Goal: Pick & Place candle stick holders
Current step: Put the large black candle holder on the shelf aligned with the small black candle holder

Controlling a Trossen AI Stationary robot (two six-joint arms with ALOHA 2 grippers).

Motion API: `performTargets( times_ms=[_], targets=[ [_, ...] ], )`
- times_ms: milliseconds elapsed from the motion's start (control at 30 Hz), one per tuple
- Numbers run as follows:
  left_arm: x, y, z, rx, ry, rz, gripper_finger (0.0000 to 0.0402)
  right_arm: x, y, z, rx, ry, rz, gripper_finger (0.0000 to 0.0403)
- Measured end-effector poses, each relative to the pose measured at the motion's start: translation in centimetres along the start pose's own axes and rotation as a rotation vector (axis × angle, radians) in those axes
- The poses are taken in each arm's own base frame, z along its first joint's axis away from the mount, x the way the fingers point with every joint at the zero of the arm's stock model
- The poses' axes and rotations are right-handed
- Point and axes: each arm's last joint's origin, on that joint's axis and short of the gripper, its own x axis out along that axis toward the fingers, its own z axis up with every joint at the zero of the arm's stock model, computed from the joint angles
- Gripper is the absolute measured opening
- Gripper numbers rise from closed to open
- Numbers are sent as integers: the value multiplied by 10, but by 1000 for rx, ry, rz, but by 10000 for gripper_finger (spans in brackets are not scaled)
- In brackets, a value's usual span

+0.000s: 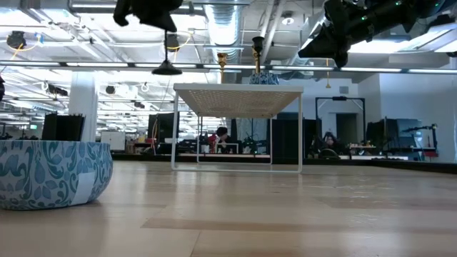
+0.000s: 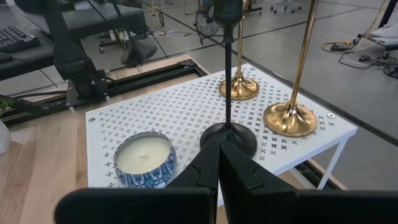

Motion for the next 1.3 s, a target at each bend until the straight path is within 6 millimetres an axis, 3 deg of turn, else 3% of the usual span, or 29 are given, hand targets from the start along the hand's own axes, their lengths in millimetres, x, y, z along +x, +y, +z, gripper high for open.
performTargets(
  times_ms=[167, 300, 667, 1300],
  targets=[
    [2, -6, 20, -17, -18, -40, 7, 0, 0, 0, 0, 0, 0, 0],
    [14, -14, 25, -14, -1, -82, 7, 0, 0, 0, 0, 0, 0, 0],
    [61, -38, 26, 13, 69, -156, 7, 0, 0, 0, 0, 0, 0, 0],
    [96, -50, 24, 1, 66, -236, 7, 0, 0, 0, 0, 0, 0, 0]
  ],
)
